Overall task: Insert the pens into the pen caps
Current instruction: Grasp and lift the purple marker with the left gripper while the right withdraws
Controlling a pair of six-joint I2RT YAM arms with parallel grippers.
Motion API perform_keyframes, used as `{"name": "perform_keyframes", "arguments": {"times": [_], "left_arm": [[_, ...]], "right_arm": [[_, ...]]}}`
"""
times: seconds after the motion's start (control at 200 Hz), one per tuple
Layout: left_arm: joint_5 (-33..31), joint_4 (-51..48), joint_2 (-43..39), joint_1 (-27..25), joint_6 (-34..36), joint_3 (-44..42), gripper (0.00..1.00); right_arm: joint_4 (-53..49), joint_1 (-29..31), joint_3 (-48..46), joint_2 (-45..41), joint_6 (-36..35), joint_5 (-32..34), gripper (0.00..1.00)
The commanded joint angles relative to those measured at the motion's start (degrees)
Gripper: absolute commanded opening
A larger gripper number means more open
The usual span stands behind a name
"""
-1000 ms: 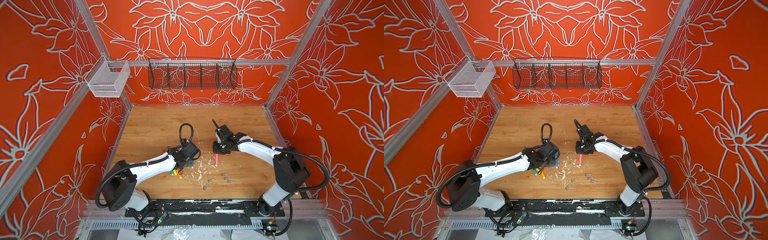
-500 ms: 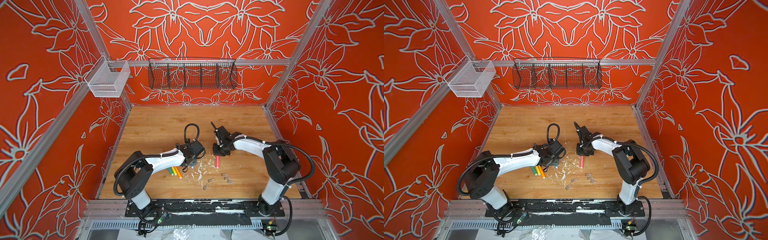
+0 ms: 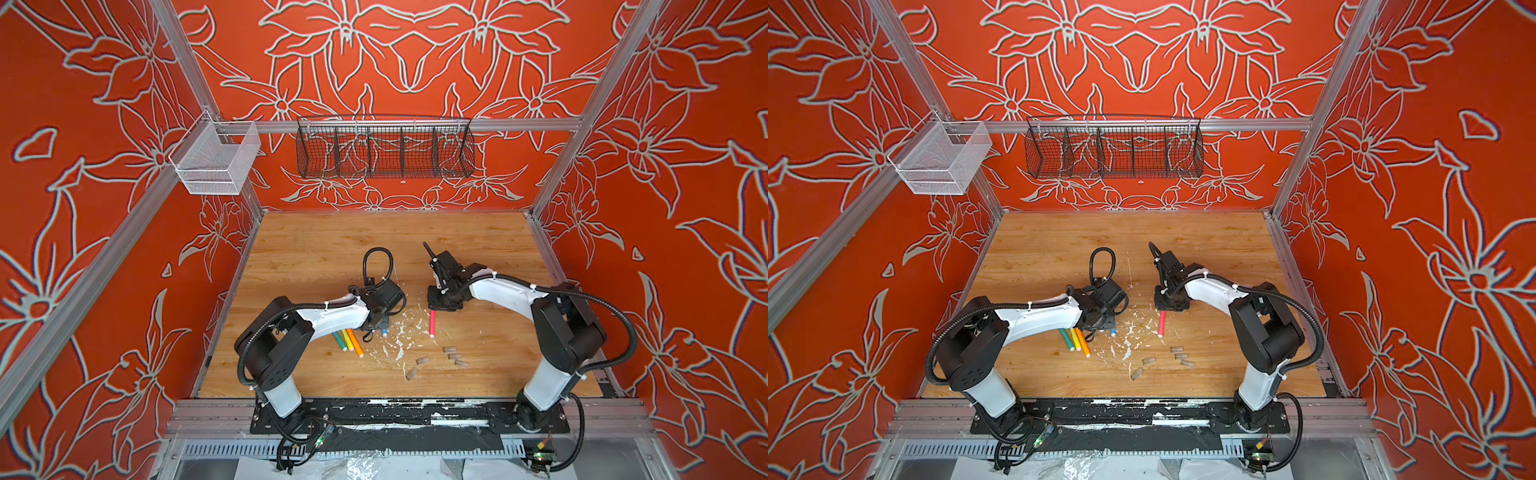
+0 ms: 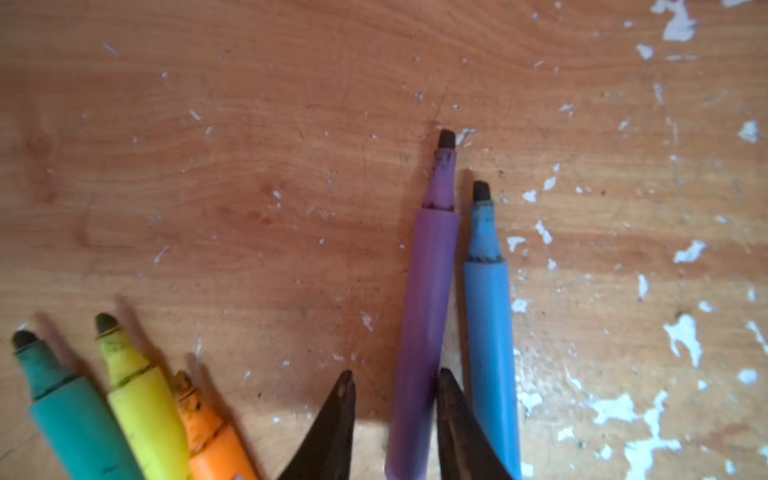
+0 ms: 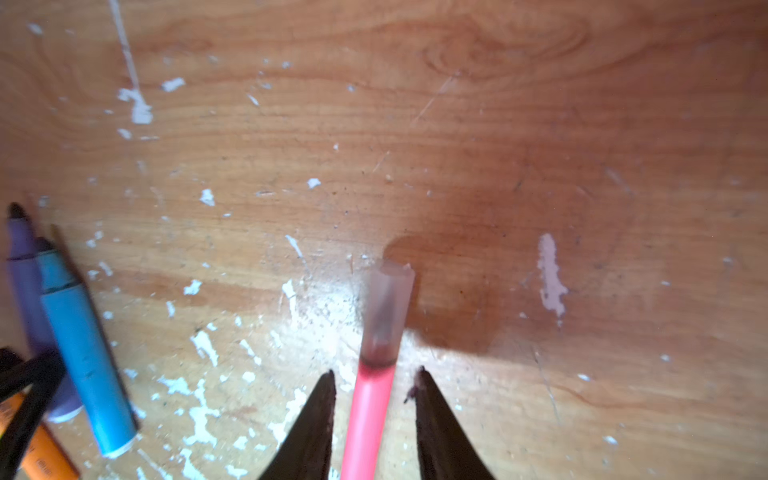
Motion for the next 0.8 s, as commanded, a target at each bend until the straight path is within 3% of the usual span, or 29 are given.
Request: {"name": "perform_keyframes", "arguments": {"times": [0.0,0.145,0.395,0.616,0.796], "left_arm": [[1.87,1.70,2.12,0.60,-0.15,-0.59,0.32],[2.16,1.89,3.33,0.96,-0.42,-1.13,0.26],[2.51,1.50,3.39,1.30,-0.86,-1.95,0.00],[1.59,-1.16,-3.85,1.44,1.24,-1.12,0.00],[3.39,-0.56,-15.50,0.25,7.12,-1.70,0.00]], "right_arm": [[-1.61,-0.24,-1.10,-5.45,0.44,1.02,0.37],[-1.76,0.04,-3.87,-12.80,1.53,0.72,0.39],[-1.40,6.96,-10.94,-27.68,5.63,3.04,0.44],[2.50,15.98,-17.34,-35.40,11.03,4.25,0.46],[14.81,20.01,-23.14,-37.74,15.83,0.53,0.51]]}}
